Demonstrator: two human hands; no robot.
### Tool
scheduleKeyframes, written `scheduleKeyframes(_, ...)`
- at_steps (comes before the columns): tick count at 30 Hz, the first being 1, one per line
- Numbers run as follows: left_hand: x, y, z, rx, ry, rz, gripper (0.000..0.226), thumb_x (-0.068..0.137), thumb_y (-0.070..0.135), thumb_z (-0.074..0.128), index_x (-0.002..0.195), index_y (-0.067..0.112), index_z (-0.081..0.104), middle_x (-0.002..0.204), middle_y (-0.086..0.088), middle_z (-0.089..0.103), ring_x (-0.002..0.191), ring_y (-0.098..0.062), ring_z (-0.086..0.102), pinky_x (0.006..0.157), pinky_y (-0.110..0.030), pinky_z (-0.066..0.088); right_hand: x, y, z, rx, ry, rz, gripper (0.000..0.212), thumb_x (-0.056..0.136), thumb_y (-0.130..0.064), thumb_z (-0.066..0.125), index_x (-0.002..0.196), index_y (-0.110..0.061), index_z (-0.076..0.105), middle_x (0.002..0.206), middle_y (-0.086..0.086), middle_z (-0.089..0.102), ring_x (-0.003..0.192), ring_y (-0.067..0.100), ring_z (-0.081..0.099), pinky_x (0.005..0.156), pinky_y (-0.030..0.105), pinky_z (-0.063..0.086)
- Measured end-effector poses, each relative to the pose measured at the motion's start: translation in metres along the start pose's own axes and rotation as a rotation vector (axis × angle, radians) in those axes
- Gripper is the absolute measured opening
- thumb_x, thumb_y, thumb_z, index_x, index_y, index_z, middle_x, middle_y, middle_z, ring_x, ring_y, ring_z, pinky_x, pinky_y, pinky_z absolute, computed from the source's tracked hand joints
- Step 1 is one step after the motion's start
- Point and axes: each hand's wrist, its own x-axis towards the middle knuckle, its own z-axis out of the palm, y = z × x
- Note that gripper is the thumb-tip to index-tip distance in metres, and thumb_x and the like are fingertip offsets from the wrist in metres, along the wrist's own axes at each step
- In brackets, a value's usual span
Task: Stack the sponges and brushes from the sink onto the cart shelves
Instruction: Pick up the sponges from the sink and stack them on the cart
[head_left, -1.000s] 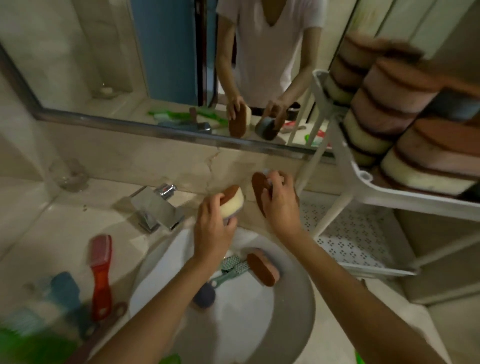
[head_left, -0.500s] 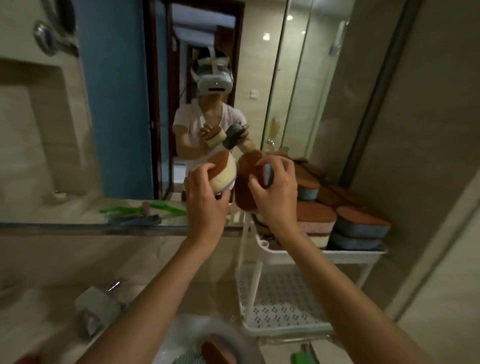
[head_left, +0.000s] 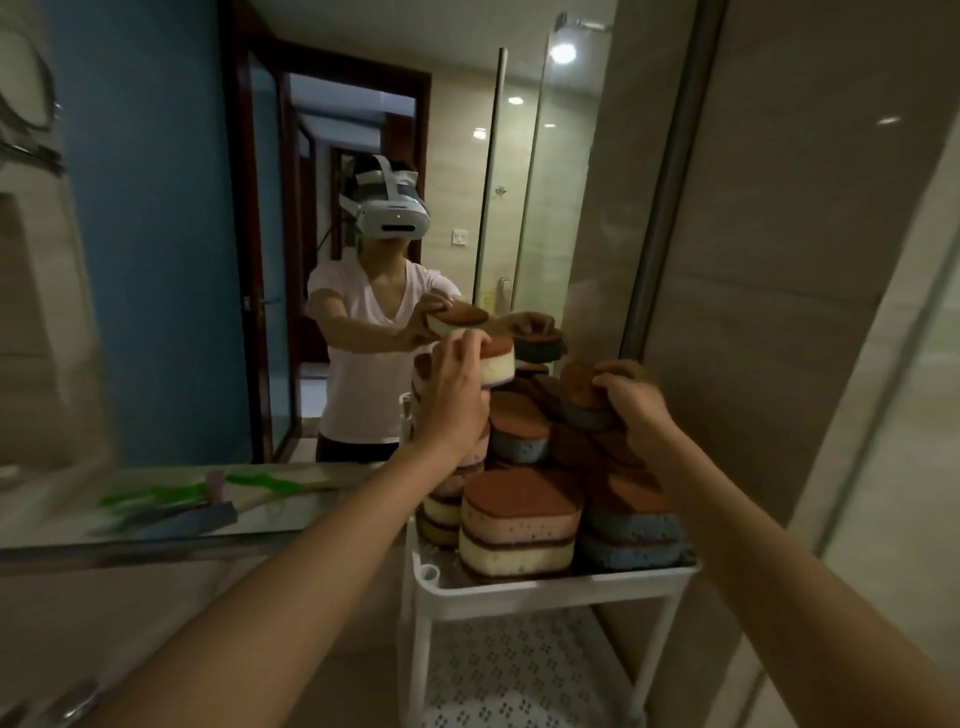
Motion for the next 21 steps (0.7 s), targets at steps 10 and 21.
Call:
scheduleKeyframes(10,-0.005,-0.01,0.019,0.017,-0.106,-0.102,0.04,0.079,-0.005,0.057,0.116,0.008,0.044,0.123,-0.012,0.043,0.118,-0.026,0.044,0.096,-0.039,0.044,0.015,0.021,0.017,-0.168,-0.168,0.052,0.031,0.095,-0.003,0.032,0.103,-0.011,0.061,0.127,0.015,0.055,0.113,0.03,0.054,0.092,0.036,0.047)
scheduleKeyframes(21,-0.005,-0.009,0.019,0.01,-0.105,-0.098,0.039,0.08,-0.005,0.057,0.115,0.007,0.045,0.122,-0.013,0.045,0.116,-0.026,0.045,0.09,-0.032,0.041,0.008,0.022,0.021,-0.644,-0.257,-0.184,0.027,0.093,-0.025,0.053,0.115,-0.009,0.054,0.114,0.011,0.059,0.086,0.016,0.051,0.072,0.028,0.04)
